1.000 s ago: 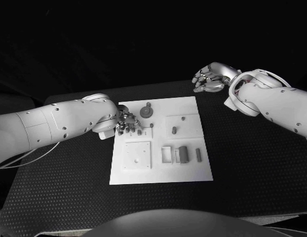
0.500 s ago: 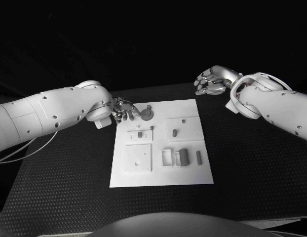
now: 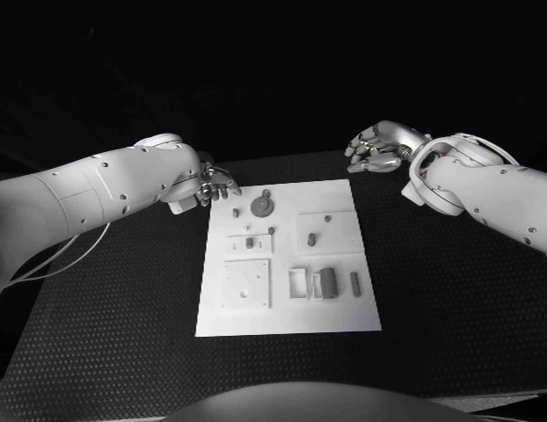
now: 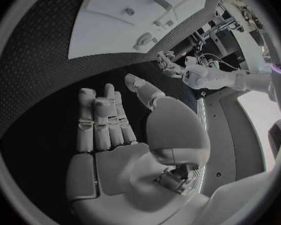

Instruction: Assemble the parts on the task board

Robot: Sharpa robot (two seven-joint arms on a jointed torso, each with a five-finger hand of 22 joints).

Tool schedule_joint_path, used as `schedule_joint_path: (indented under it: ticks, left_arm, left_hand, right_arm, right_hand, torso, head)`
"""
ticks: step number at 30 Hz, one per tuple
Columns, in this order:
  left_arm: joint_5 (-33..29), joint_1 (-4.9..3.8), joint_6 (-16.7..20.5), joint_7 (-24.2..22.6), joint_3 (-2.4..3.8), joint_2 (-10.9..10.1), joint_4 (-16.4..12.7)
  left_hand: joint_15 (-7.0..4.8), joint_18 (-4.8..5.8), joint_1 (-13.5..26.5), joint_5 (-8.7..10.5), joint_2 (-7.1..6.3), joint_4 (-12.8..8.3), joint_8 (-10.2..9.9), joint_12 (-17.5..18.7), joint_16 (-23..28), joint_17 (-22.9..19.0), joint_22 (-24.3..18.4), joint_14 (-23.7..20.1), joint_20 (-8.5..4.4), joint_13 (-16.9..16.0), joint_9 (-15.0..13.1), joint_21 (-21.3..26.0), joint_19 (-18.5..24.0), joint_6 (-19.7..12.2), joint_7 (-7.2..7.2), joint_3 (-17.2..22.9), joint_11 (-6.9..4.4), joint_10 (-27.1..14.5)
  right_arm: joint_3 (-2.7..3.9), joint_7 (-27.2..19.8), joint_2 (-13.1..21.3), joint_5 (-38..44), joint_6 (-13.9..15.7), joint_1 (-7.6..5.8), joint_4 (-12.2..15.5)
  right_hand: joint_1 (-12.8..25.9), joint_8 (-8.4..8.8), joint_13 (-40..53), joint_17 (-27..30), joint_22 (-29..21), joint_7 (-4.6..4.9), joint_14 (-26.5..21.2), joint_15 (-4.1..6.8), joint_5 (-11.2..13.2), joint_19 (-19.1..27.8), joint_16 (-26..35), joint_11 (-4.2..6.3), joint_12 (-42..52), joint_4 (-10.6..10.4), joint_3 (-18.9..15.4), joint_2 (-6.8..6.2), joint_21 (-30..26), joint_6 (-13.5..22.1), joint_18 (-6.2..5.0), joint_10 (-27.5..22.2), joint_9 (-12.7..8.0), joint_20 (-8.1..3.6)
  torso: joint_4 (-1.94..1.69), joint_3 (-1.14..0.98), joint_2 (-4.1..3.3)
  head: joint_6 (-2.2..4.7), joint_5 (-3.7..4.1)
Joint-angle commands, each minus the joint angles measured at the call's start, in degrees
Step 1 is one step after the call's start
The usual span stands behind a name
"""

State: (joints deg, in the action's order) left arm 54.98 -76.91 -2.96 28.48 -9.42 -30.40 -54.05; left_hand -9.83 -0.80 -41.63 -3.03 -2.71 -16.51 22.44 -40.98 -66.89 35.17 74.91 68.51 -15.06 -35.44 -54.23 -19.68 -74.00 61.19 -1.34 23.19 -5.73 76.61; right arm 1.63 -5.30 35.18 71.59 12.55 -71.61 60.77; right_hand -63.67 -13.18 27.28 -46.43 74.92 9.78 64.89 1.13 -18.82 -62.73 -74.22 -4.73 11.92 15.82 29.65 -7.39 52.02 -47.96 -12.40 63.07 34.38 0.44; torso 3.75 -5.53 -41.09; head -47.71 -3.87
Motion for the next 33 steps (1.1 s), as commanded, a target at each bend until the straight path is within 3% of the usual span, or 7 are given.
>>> schedule_joint_path:
  ticks: [1, 17, 26, 33]
  left_arm:
    - [2.86, 0.58, -0.05, -2.05, -0.37, 0.96, 1.72]
    - [4.28, 1.13, -0.15, -3.15, -0.69, 2.60, 4.20]
    - [4.26, 1.87, -2.41, -3.49, -0.81, 3.35, 5.16]
    - [5.07, 2.22, -3.00, -3.83, -0.87, 3.76, 6.11]
  left_hand:
    - [0.37, 0.80, -0.75, 0.19, -0.02, -0.01, -0.46, 0.33, 0.29, -0.50, 0.34, -0.46, 0.29, 0.28, 0.03, 0.53, 0.51, 2.62, -0.33, -0.49, 1.71, -3.82]
    - [0.69, 0.71, 1.51, 0.21, -1.66, -0.11, -1.87, 0.20, -0.16, -1.95, 0.21, -1.03, 0.52, 0.95, 0.31, 1.35, 0.86, 1.44, -0.88, -3.62, 2.09, -4.47]
    - [0.82, 0.69, 1.55, 0.22, -1.48, -0.13, -2.55, 0.20, -0.38, -2.60, 0.17, -1.65, 0.62, 1.27, 0.45, 1.85, 1.25, 1.11, -1.06, -5.11, 2.26, -5.04]
    - [1.01, 0.71, 0.40, 0.22, -1.14, -0.14, -3.19, 0.11, -0.69, -3.16, 0.20, -2.22, 0.79, 1.52, 0.56, 2.25, 1.55, 0.76, -1.29, -5.86, 2.46, -5.53]
  right_arm:
    - [0.03, -0.43, -0.10, -0.05, -0.63, 0.10, -0.06]
    - [0.03, -0.43, 0.02, -0.05, -0.61, 0.15, 0.26]
    - [0.03, -0.39, -0.07, -0.05, -0.66, 0.15, 0.34]
    - [0.03, -0.40, -0.04, -0.05, -0.70, 0.15, 0.45]
  right_hand:
    - [0.24, -0.35, 0.09, 0.10, 1.02, 1.15, -0.32, 0.07, -0.36, 0.15, -0.19, -0.43, -0.19, -0.07, -0.33, 0.57, 0.11, 0.59, -2.60, 0.77, 0.09, -0.43]
    - [0.30, -0.35, 0.09, 0.11, 1.01, 1.15, -0.31, 0.08, -0.36, 0.14, -0.21, -0.43, -0.20, -0.10, -0.34, 0.59, 0.11, 0.59, -2.60, 0.78, 0.09, -0.43]
    - [0.35, -0.35, 0.09, 0.11, 1.01, 1.15, -0.30, 0.08, -0.36, 0.13, -0.22, -0.43, -0.21, -0.13, -0.35, 0.60, 0.11, 0.59, -2.60, 0.79, 0.09, -0.44]
    - [0.37, -0.35, 0.10, 0.12, 1.01, 1.15, -0.30, 0.08, -0.36, 0.12, -0.22, -0.42, -0.22, -0.14, -0.35, 0.60, 0.11, 0.60, -2.60, 0.80, 0.09, -0.44]
  torso:
    - [0.16, 0.08, -0.08]
    - [0.10, 0.10, -0.12]
    - [0.23, 0.14, -0.18]
    - [0.10, 0.07, -0.13]
  head:
    - [0.05, 0.02]
    - [-0.11, 0.24]
    - [-0.12, 0.39]
    - [-0.33, 0.52]
